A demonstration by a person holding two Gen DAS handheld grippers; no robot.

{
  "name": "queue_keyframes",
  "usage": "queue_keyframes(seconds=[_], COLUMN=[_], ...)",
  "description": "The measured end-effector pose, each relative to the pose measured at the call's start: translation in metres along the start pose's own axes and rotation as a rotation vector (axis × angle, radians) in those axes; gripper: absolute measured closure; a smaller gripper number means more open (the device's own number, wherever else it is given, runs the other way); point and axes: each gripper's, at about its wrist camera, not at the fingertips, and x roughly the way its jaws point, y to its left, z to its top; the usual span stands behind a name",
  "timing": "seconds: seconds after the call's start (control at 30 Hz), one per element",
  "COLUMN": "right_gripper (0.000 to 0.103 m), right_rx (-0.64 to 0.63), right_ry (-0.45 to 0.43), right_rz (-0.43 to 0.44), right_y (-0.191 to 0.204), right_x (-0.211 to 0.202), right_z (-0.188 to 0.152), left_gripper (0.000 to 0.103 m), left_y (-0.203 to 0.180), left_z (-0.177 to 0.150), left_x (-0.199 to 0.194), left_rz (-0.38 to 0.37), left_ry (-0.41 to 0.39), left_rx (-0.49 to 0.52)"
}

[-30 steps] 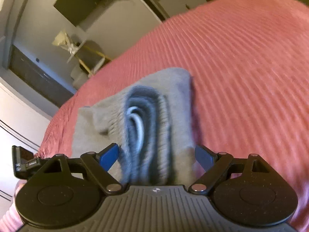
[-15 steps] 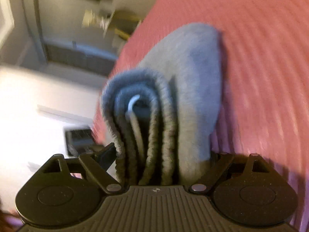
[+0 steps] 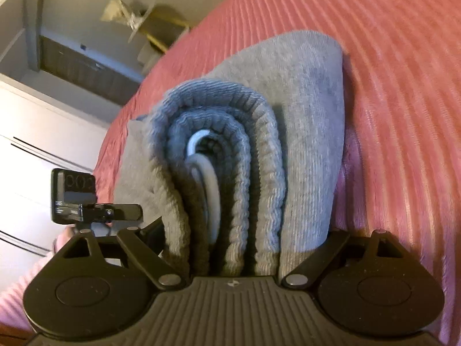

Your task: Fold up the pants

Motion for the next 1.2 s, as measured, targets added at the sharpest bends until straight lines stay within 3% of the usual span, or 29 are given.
queue_keyframes(seconds=[0.07, 0.17, 0.27, 0.4, 0.8, 0.93, 1.07, 1.13, 1.2], right_gripper=[0.016, 0.017, 0.018, 0.017, 0.016, 0.016, 0.016, 0.017, 0.017], right_rx=[-0.007, -0.081, -0.139, -0.128, -0.079, -0.054, -0.065, -0.117, -0.183], right_ry=[-0.052, -0.057, -0.063, -0.045, -0.069, -0.087, -0.072, -0.056, -0.062], right_rz=[-0.026, -0.159, -0.241, -0.208, -0.21, -0.205, -0.247, -0.316, -0.377], right_y=[0.006, 0.033, 0.05, 0.038, 0.037, 0.035, 0.041, 0.053, 0.065], right_x=[-0.001, 0.002, 0.006, 0.002, 0.009, 0.008, 0.012, 0.016, 0.019], right_z=[-0.009, -0.014, -0.02, -0.016, -0.011, -0.011, -0.01, -0.011, -0.017], left_gripper=[0.0, 0.0, 0.0, 0.0, 0.0, 0.0, 0.0, 0.0, 0.011], left_y=[-0.012, -0.04, -0.052, -0.042, -0.032, -0.027, -0.03, -0.038, -0.045], left_z=[-0.004, -0.015, -0.016, -0.012, -0.031, -0.03, -0.026, -0.031, -0.037], left_x=[0.003, 0.009, 0.01, 0.011, 0.003, -0.001, -0.002, -0.004, -0.009], left_rz=[0.049, 0.175, 0.235, 0.209, 0.19, 0.182, 0.2, 0.242, 0.27], left_ry=[-0.009, -0.014, -0.018, -0.036, -0.076, -0.054, -0.057, -0.08, -0.11], left_rx=[0.055, 0.168, 0.18, 0.112, 0.121, 0.12, 0.101, 0.122, 0.14])
